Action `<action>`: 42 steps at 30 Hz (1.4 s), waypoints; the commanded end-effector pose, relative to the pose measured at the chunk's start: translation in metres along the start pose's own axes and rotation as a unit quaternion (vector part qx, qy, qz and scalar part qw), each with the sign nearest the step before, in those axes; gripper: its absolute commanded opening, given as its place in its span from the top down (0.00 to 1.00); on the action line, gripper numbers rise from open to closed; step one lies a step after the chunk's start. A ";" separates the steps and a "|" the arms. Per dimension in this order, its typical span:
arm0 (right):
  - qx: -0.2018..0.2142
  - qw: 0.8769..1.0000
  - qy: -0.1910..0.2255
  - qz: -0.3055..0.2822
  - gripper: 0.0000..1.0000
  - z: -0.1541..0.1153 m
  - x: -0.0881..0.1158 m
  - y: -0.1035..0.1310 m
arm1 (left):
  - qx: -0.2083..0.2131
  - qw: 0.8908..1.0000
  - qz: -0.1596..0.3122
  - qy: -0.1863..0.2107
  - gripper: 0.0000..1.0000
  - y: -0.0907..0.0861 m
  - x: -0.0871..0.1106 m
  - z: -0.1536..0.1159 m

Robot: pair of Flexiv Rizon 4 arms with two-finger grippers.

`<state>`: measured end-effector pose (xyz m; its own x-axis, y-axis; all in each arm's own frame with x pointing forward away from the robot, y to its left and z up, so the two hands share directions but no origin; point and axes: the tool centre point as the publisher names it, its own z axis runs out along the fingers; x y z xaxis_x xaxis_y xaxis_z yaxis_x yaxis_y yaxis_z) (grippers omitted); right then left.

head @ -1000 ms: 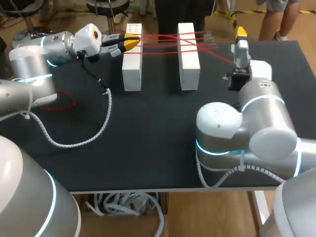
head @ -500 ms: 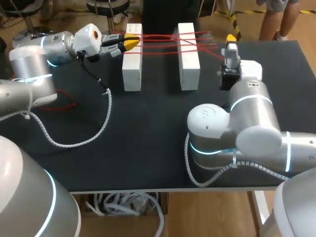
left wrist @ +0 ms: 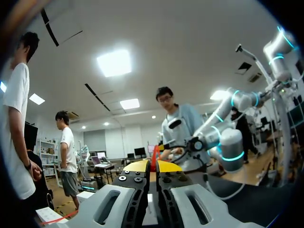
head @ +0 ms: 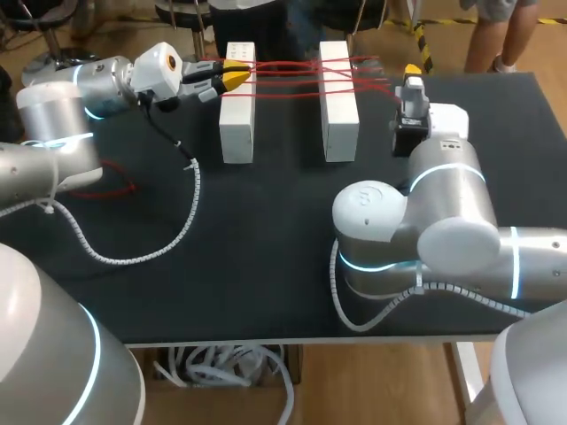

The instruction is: Grab the tape and strap the tape.

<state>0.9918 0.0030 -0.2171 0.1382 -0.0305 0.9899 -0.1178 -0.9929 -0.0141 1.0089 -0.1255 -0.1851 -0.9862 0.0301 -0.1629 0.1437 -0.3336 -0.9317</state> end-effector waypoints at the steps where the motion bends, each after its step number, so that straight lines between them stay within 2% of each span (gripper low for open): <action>1: 0.003 1.000 -0.001 -0.001 0.52 0.001 0.003 0.006 | 0.001 1.000 0.000 0.002 1.00 0.001 -0.001 -0.001; 24: 0.010 1.000 0.000 -0.010 0.55 0.002 0.003 0.017 | 0.001 1.000 0.000 0.002 1.00 0.001 -0.001 -0.001; 26: 0.011 1.000 -0.002 -0.011 0.60 0.002 0.002 0.016 | 0.001 1.000 0.000 0.002 1.00 0.001 -0.001 -0.001; 29: 0.014 1.000 -0.006 -0.014 0.77 0.000 0.001 0.015 | 0.001 1.000 0.000 0.002 1.00 0.001 -0.001 -0.001; 30: 0.014 1.000 -0.008 -0.015 0.94 0.000 0.001 0.015 | 0.001 1.000 0.000 0.002 1.00 0.001 -0.001 -0.001; 31: 0.014 1.000 -0.009 -0.016 1.00 0.000 0.001 0.015 | 0.001 1.000 0.000 0.002 1.00 0.001 -0.001 -0.001; 37: 0.020 0.999 -0.028 -0.034 1.00 -0.004 -0.001 0.015 | 0.001 1.000 0.000 0.002 1.00 0.001 -0.001 -0.001; 40: 0.011 0.996 -0.053 -0.072 1.00 -0.005 -0.003 0.014 | 0.001 1.000 0.000 0.002 1.00 0.001 -0.001 -0.001; 42: -0.003 0.991 -0.070 -0.118 1.00 -0.005 -0.004 0.014 | 0.001 1.000 0.000 0.002 1.00 0.001 -0.001 -0.001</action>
<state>0.9850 -0.0126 -0.2321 0.2143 0.1233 0.9690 -0.0632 -0.9882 0.1397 1.0089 -0.1255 -0.1851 -0.9862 0.0302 -0.1629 0.1437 -0.3337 -0.9317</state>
